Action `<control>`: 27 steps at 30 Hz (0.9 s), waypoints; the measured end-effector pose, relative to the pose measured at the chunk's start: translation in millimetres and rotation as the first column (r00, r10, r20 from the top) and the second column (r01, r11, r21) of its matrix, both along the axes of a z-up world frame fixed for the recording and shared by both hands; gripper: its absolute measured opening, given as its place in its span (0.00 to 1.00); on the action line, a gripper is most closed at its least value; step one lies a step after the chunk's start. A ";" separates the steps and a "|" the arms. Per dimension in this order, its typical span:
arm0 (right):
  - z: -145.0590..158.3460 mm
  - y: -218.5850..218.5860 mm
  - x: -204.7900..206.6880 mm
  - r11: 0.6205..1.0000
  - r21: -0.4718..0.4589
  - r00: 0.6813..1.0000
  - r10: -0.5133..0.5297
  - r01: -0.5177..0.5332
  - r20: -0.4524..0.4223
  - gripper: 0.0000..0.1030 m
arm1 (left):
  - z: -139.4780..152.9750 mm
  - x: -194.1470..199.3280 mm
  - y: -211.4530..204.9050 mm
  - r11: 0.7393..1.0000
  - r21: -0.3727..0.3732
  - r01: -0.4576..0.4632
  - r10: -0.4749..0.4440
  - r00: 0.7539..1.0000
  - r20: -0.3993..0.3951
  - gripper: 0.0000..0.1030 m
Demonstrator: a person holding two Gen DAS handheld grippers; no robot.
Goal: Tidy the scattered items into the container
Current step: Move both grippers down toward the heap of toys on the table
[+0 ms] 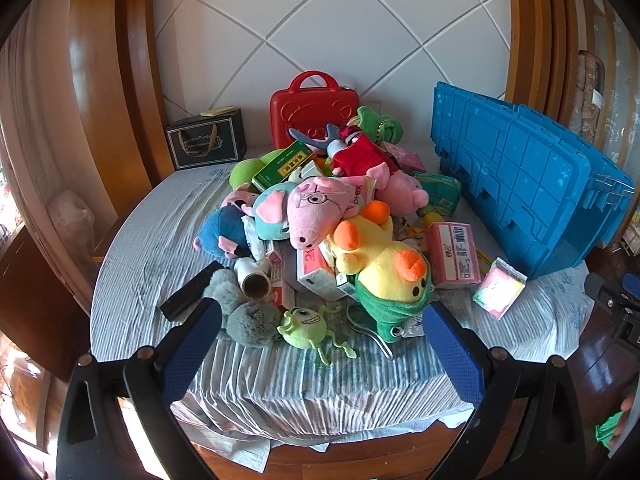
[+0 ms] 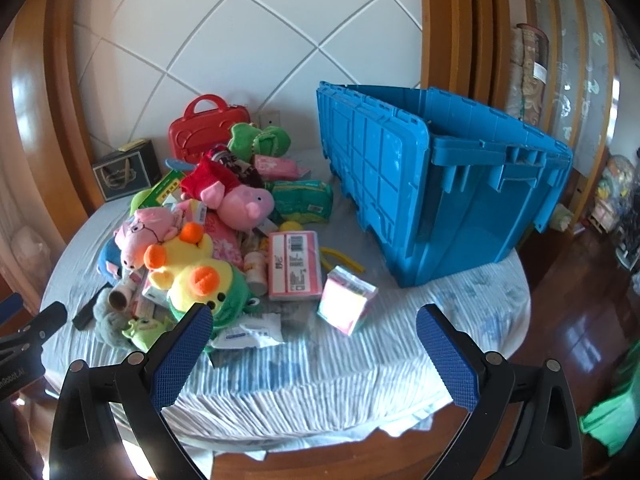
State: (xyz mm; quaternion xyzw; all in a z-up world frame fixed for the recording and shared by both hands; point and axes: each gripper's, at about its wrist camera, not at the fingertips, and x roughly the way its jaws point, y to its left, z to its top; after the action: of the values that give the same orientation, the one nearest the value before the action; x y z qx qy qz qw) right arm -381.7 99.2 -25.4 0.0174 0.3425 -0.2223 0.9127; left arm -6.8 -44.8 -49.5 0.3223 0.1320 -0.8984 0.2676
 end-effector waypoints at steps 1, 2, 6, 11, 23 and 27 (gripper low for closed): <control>-6.3 -5.6 4.0 1.000 0.002 1.000 0.001 -0.001 -0.020 1.00 | -6.6 -1.8 -5.1 1.000 -0.001 -0.016 0.016 1.000 0.015 1.00; -13.2 -11.6 8.5 1.000 0.005 0.999 0.004 -0.004 -0.042 1.00 | -13.7 -2.8 -10.3 0.999 0.000 -0.035 0.035 0.999 0.030 1.00; -46.5 -37.4 25.0 0.999 0.032 0.992 0.012 -0.008 -0.122 1.00 | -49.1 -9.0 -28.1 0.996 0.013 -0.092 0.090 0.990 0.108 0.99; -87.3 -62.3 46.4 0.998 0.060 0.981 0.032 -0.021 -0.194 1.00 | -94.1 -19.7 -31.3 0.989 0.062 -0.134 0.119 0.973 0.199 0.92; -145.8 -13.4 83.1 0.981 0.152 0.947 0.156 -0.117 -0.279 0.83 | -163.0 -49.5 -54.3 0.979 0.161 -0.127 0.082 0.961 0.264 0.88; -170.2 10.6 94.9 0.972 0.203 0.940 0.177 -0.120 -0.292 0.63 | -181.5 -62.4 -60.3 0.977 0.193 -0.096 0.041 0.962 0.271 0.82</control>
State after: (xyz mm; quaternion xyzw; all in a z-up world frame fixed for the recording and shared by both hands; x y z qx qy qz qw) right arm -286.8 109.8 -195.6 0.0401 0.4999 -0.1204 0.8568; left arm -69.2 -105.1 -231.1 0.4606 0.1976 -0.8190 0.2794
